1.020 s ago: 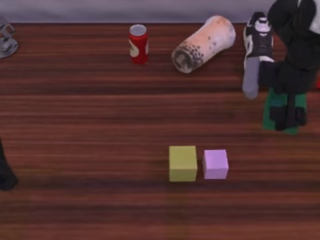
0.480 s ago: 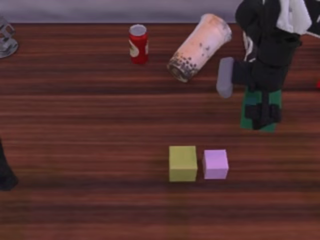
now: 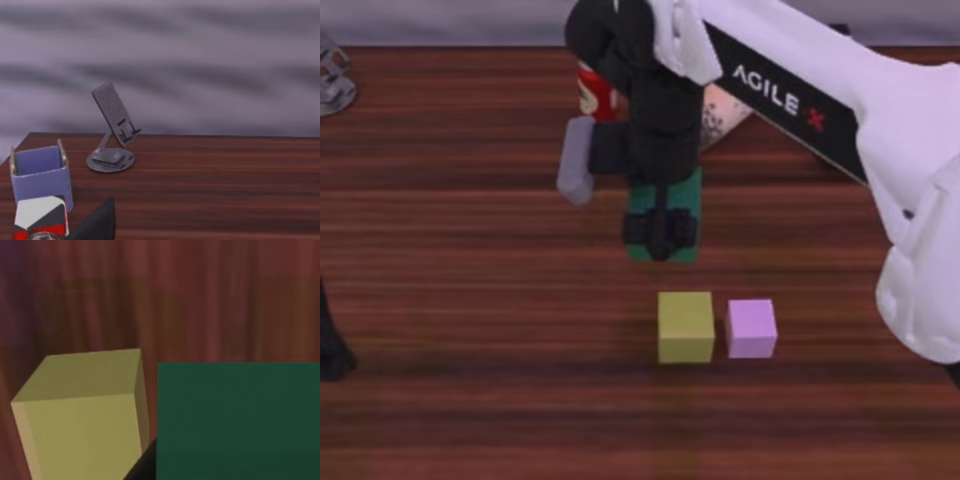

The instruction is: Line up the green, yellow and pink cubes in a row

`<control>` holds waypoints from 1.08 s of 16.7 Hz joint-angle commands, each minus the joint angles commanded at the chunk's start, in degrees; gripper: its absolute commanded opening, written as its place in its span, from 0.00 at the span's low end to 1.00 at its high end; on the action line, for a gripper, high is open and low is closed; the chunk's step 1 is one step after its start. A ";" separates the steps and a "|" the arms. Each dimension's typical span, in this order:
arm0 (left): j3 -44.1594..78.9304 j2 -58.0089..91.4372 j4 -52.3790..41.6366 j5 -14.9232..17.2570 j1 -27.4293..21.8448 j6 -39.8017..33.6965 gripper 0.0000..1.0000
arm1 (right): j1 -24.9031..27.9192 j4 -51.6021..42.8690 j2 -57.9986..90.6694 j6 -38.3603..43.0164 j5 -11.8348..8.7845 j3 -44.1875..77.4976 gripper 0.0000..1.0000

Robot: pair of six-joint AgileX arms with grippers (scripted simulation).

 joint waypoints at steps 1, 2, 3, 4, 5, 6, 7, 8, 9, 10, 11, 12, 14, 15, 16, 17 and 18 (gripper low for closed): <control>0.00 0.00 0.00 0.00 0.00 0.00 1.00 | 2.41 -2.11 2.26 1.57 0.00 4.85 0.00; 0.00 0.00 0.00 0.00 0.00 0.00 1.00 | 4.69 -4.07 4.33 3.10 0.02 9.20 0.00; 0.00 0.00 0.00 0.00 0.00 0.00 1.00 | 6.81 -5.85 6.20 4.54 0.04 12.98 0.00; 0.00 0.00 0.00 0.00 0.00 0.00 1.00 | 8.68 -7.39 7.80 5.84 0.08 16.12 0.00; 0.00 0.00 0.00 0.00 0.00 0.00 1.00 | 10.28 -8.69 9.15 6.98 0.13 18.68 0.00; 0.00 0.00 0.00 0.00 0.00 0.00 1.00 | 11.59 -9.72 10.20 7.91 0.18 20.67 0.00; 0.00 0.00 0.00 0.00 0.00 0.00 1.00 | 12.54 -10.44 10.92 8.60 0.23 22.05 0.00; 0.00 0.00 0.00 0.00 0.00 0.00 1.00 | 13.07 -10.84 11.31 8.99 0.26 22.80 0.00; 0.00 0.00 0.00 0.00 0.00 0.00 1.00 | 13.20 -10.94 11.41 9.10 0.27 22.99 0.00; 0.00 0.00 0.00 0.00 0.00 0.00 1.00 | 13.20 -10.94 11.41 9.10 0.27 22.99 0.00; 0.00 0.00 0.00 0.00 0.00 0.00 1.00 | 13.20 -10.94 11.41 9.10 0.27 22.99 0.00; 0.00 0.00 0.00 0.00 0.00 0.00 1.00 | 13.00 -10.84 11.28 9.14 0.20 22.91 0.00; 0.00 0.00 0.00 0.00 0.00 0.00 1.00 | 13.00 -9.99 10.94 9.13 0.20 22.03 0.00; 0.00 0.00 0.00 0.00 0.00 0.00 1.00 | 12.98 -8.79 10.48 9.16 0.21 20.68 0.00; 0.00 0.00 0.00 0.00 0.00 0.00 1.00 | 12.93 -7.19 9.90 9.22 0.21 18.72 0.00; 0.00 0.00 0.00 0.00 0.00 0.00 1.00 | 12.89 -5.27 9.23 9.28 0.21 16.17 0.00; 0.00 0.00 0.00 0.00 0.00 0.00 1.00 | 12.87 -3.14 8.52 9.32 0.20 13.07 0.00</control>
